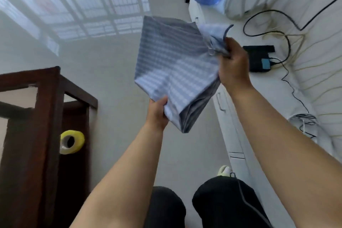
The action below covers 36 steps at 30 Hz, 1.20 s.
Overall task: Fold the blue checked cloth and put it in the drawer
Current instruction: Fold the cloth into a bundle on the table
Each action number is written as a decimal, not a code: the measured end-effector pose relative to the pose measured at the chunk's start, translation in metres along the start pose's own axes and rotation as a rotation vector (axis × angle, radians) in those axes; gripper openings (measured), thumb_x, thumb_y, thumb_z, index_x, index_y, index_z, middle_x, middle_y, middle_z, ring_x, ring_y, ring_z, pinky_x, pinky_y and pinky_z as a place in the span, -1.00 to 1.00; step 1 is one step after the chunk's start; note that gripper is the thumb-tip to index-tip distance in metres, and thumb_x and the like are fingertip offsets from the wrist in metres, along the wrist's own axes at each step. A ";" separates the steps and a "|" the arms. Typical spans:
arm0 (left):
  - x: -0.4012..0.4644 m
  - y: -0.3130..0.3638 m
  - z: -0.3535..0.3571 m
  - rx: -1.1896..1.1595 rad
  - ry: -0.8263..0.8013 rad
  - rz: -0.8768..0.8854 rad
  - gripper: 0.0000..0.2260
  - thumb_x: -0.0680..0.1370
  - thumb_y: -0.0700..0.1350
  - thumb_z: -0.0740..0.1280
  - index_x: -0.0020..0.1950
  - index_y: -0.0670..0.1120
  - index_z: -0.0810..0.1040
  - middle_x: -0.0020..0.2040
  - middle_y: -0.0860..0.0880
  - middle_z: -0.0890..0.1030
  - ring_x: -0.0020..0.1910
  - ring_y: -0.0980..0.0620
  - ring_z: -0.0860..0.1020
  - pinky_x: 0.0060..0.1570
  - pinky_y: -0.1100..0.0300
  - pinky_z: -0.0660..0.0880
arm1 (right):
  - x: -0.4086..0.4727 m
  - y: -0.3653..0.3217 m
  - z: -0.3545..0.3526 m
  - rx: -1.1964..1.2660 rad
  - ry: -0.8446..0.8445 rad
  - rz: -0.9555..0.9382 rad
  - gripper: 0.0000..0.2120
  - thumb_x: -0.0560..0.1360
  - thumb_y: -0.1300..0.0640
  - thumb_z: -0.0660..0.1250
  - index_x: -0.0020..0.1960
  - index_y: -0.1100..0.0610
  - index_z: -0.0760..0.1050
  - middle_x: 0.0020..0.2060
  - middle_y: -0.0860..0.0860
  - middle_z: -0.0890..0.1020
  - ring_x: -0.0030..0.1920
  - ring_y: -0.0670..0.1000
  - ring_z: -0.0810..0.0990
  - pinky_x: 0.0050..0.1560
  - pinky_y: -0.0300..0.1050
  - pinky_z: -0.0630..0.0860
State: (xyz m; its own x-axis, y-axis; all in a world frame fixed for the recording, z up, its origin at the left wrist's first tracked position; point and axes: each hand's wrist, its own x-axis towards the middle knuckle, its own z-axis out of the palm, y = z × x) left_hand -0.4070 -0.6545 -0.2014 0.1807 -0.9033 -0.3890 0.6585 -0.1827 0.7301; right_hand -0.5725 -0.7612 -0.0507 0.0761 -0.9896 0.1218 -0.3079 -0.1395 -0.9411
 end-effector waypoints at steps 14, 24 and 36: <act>0.092 -0.202 0.090 0.309 -0.040 -0.260 -0.63 0.53 -0.19 0.19 0.27 0.17 0.34 0.19 0.01 0.53 0.13 -0.10 0.57 0.00 -0.16 0.59 | -0.043 0.321 -0.132 0.106 0.846 0.560 -0.73 0.52 0.21 0.22 0.18 0.24 0.52 -0.08 0.09 0.54 -0.10 0.05 0.50 -0.12 -0.15 0.38; 0.039 -0.224 0.062 0.864 -0.140 0.204 -0.39 0.46 -0.48 -0.02 0.39 -0.01 0.39 0.37 -0.14 0.42 0.23 -0.07 0.50 0.08 0.14 0.54 | -0.088 0.302 -0.170 0.006 0.845 0.702 -0.61 0.56 0.22 0.16 0.36 0.29 0.32 0.30 0.21 0.48 0.26 0.21 0.50 0.02 -0.07 0.43; -0.028 -0.242 0.088 1.025 -0.360 0.513 -0.70 0.38 -0.37 0.48 0.08 -0.16 0.62 0.31 -0.14 0.41 0.36 -0.16 0.38 0.26 0.09 0.43 | -0.170 0.260 -0.216 -0.025 0.880 0.326 -0.83 0.54 0.25 0.16 0.09 0.24 0.45 -0.01 0.23 0.56 0.00 0.15 0.53 -0.14 -0.21 0.28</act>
State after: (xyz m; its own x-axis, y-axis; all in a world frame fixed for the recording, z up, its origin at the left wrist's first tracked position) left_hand -0.6358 -0.6190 -0.3172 -0.0699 -0.9880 0.1375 -0.3475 0.1533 0.9251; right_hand -0.8706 -0.6365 -0.2474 -0.7592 -0.6483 0.0580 -0.2088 0.1581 -0.9651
